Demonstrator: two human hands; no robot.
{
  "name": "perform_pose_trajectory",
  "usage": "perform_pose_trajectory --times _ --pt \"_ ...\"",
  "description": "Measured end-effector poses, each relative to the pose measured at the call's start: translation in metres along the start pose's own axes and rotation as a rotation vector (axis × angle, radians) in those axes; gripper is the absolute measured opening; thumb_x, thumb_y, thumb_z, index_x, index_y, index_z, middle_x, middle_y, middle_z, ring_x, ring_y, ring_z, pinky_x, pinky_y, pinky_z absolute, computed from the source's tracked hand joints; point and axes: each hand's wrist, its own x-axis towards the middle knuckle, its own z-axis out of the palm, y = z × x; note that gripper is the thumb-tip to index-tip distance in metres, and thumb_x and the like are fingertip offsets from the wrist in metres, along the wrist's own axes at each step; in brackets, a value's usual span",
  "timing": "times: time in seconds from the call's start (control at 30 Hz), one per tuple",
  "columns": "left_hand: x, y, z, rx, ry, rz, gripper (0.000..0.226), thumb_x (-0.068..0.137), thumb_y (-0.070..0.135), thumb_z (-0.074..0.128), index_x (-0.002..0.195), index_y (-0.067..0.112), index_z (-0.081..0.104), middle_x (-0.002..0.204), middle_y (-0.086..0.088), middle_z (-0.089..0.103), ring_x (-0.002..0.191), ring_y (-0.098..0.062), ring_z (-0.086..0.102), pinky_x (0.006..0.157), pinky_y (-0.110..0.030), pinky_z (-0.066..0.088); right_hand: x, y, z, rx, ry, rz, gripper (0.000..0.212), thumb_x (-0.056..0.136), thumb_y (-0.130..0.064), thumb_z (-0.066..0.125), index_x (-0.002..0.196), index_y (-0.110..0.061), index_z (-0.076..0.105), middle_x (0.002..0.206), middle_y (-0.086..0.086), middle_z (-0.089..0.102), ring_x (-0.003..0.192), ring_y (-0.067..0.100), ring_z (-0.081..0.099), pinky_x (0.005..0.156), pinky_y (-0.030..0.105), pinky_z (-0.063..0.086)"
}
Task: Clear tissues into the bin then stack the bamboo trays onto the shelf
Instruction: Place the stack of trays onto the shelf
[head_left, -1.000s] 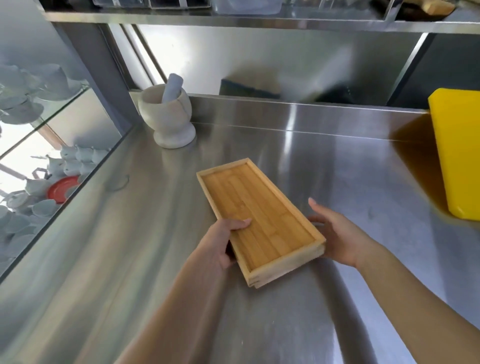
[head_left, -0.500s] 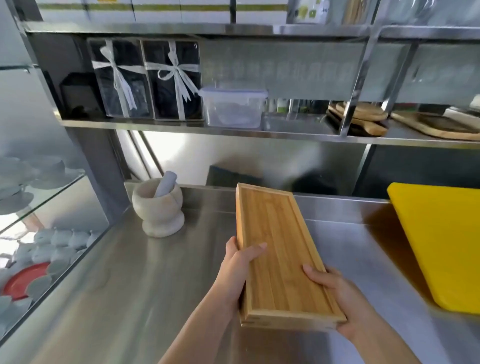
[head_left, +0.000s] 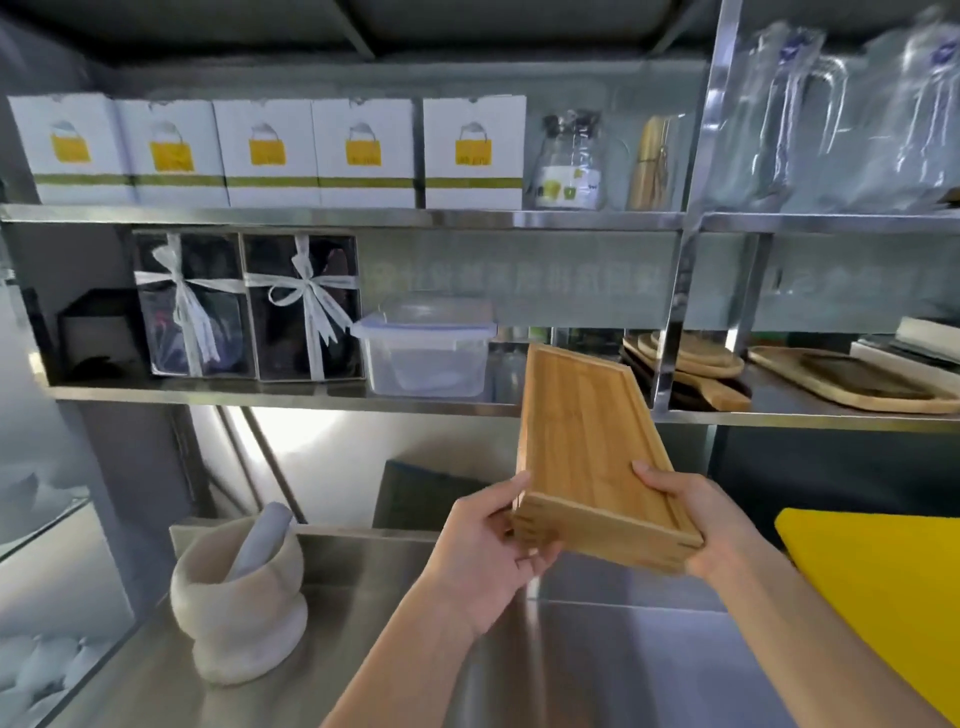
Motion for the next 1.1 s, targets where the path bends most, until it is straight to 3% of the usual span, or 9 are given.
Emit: perform_pose_trajectory --times 0.07,0.17,0.3,0.4,0.53,0.7,0.9,0.97,1.1 --pt "0.023 0.006 0.001 -0.039 0.001 0.038 0.046 0.075 0.023 0.067 0.115 0.002 0.058 0.117 -0.015 0.060 0.104 -0.029 0.058 0.082 -0.039 0.052 0.027 -0.018 0.005 0.007 0.005 0.012 0.040 0.075 -0.025 0.071 0.108 -0.007 0.057 0.104 0.021 0.063 0.095 0.040 0.061 0.076 0.049 0.052" --pt "0.055 0.010 0.003 -0.050 -0.022 0.030 0.061 0.074 0.025 0.070 0.126 0.008 0.043 0.131 -0.021 0.049 0.122 -0.037 0.049 0.097 -0.050 0.046 0.061 -0.033 0.012 -0.011 0.011 0.004 0.030 0.079 -0.025 0.067 0.102 -0.011 0.055 0.101 0.020 0.060 0.093 0.039 0.058 0.074 0.049 0.051" --pt "0.086 0.009 0.007 -0.068 0.022 -0.015 0.060 0.078 0.022 0.071 0.124 0.019 0.033 0.125 -0.027 0.045 0.126 -0.045 0.043 0.108 -0.053 0.035 0.099 -0.035 0.023 -0.065 0.020 0.028 0.043 0.077 -0.027 0.069 0.113 -0.011 0.051 0.104 0.020 0.059 0.097 0.039 0.057 0.083 0.050 0.049" --pt "0.103 0.009 0.006 -0.173 0.060 -0.028 0.055 0.080 0.019 0.070 0.123 0.016 0.035 0.118 -0.027 0.048 0.126 -0.045 0.042 0.109 -0.052 0.033 0.118 -0.039 0.029 -0.123 0.031 0.029 0.042 0.079 -0.026 0.067 0.112 -0.011 0.047 0.099 0.019 0.057 0.095 0.038 0.055 0.085 0.051 0.047" --pt "0.124 0.020 0.007 -0.192 0.119 0.000 0.061 0.084 0.017 0.066 0.135 0.010 0.033 0.135 -0.028 0.043 0.124 -0.045 0.046 0.107 -0.054 0.036 0.137 -0.054 0.032 -0.187 0.035 0.022 0.049 0.075 -0.026 0.070 0.117 -0.014 0.046 0.111 0.019 0.056 0.101 0.038 0.056 0.078 0.048 0.050" --pt "0.142 0.034 0.015 -0.219 0.148 0.004 0.061 0.088 0.014 0.062 0.139 0.016 0.028 0.140 -0.024 0.039 0.126 -0.046 0.043 0.102 -0.056 0.038 0.142 -0.064 0.026 -0.156 -0.011 0.047 0.069 0.066 -0.040 0.074 0.125 -0.017 0.046 0.118 0.020 0.056 0.104 0.041 0.056 0.086 0.053 0.049" --pt "0.165 0.040 0.025 -0.216 0.190 -0.002 0.055 0.089 0.013 0.060 0.137 0.009 0.032 0.140 -0.025 0.040 0.128 -0.043 0.041 0.109 -0.053 0.032 0.140 -0.051 0.009 -0.037 -0.103 0.024 0.075 0.077 -0.045 0.064 0.140 -0.024 0.031 0.140 0.022 0.038 0.126 0.044 0.038 0.096 0.066 0.034" --pt "0.175 0.043 0.026 -0.232 0.190 0.002 0.052 0.089 0.014 0.059 0.134 0.012 0.034 0.138 -0.023 0.042 0.128 -0.043 0.041 0.109 -0.055 0.032 0.142 -0.048 0.007 0.016 -0.162 -0.023 0.071 0.081 -0.045 0.059 0.141 -0.023 0.030 0.144 0.020 0.035 0.134 0.044 0.029 0.103 0.062 0.029" --pt "0.198 0.051 0.027 -0.287 0.131 0.091 0.043 0.085 0.025 0.057 0.125 0.011 0.048 0.125 -0.020 0.053 0.113 -0.043 0.049 0.106 -0.061 0.032 0.148 -0.052 0.017 0.111 -0.171 -0.079 0.056 0.089 -0.038 0.051 0.135 -0.007 0.042 0.134 0.017 0.049 0.126 0.037 0.044 0.107 0.045 0.031"
